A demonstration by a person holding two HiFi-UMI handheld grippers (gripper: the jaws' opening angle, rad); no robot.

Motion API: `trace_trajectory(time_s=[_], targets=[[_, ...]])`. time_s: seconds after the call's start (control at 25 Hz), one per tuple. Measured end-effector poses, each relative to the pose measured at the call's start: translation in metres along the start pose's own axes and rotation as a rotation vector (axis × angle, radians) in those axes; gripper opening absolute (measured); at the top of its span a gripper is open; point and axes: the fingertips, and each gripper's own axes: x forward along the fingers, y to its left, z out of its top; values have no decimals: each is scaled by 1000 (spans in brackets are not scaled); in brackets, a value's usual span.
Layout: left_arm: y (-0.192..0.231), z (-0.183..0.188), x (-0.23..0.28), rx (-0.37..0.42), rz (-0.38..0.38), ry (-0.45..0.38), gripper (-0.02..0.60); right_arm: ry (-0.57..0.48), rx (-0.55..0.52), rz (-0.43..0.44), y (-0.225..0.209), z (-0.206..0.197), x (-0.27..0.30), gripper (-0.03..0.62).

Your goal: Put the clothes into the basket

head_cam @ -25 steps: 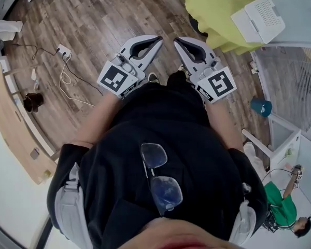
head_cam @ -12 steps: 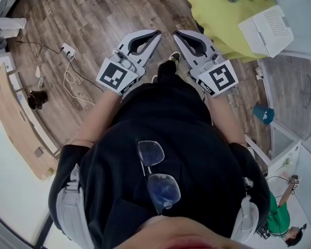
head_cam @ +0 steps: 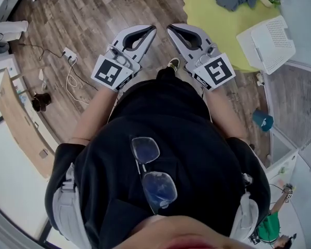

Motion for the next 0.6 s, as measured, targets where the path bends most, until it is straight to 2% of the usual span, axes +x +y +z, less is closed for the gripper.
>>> trace_trajectory(time_s=[0.36, 0.6], targets=[[24, 0, 70, 5, -25, 9, 11, 2, -4, -11, -69, 3, -5, 26], [41, 3, 105, 8, -62, -1, 9, 3, -6, -58, -105, 7, -4, 26]])
